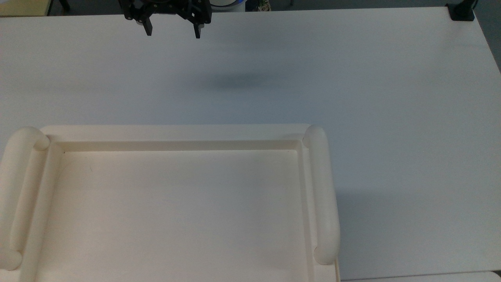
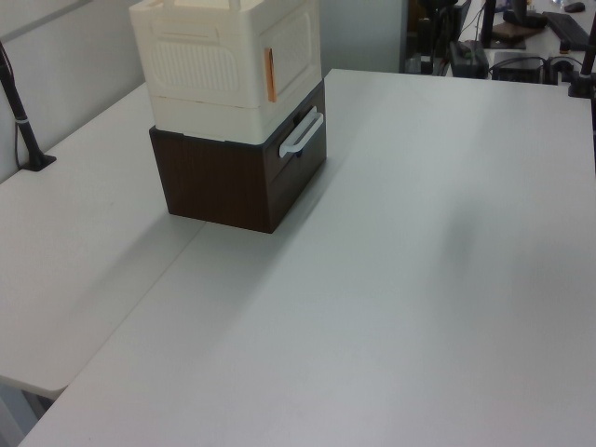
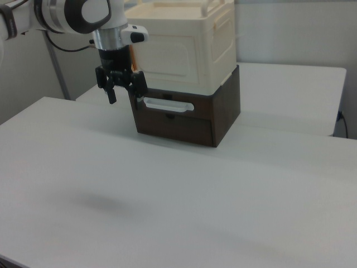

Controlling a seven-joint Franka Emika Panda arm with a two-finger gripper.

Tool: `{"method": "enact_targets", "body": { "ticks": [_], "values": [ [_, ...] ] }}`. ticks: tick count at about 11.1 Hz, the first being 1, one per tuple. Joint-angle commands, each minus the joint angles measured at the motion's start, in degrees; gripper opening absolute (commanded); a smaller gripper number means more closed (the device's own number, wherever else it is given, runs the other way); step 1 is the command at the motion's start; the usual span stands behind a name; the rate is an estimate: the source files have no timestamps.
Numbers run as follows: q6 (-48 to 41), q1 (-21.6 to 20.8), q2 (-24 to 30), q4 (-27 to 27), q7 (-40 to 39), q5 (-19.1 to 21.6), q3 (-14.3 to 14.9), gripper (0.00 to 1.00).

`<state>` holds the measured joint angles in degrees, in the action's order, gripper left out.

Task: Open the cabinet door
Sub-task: 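Move the open gripper down to the orange tab on the cream cabinet door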

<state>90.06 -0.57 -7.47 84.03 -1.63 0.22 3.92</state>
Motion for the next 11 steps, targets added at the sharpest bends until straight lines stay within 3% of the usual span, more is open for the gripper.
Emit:
{"method": "enact_targets", "body": {
  "ticks": [1,6,8,11],
  "values": [
    [1.23,-1.18,-0.6,0.79,1.1,-0.92,0.04,1.0],
    [1.17,-1.45,-0.7,0.44,1.54,1.18,0.04,1.0],
    [2.47,-4.24,-0.96,0.09,0.85,0.84,0.04,1.0],
    [21.94,-8.37,-2.8,0.09,1.54,1.02,0.56,1.0]
  ]
}}
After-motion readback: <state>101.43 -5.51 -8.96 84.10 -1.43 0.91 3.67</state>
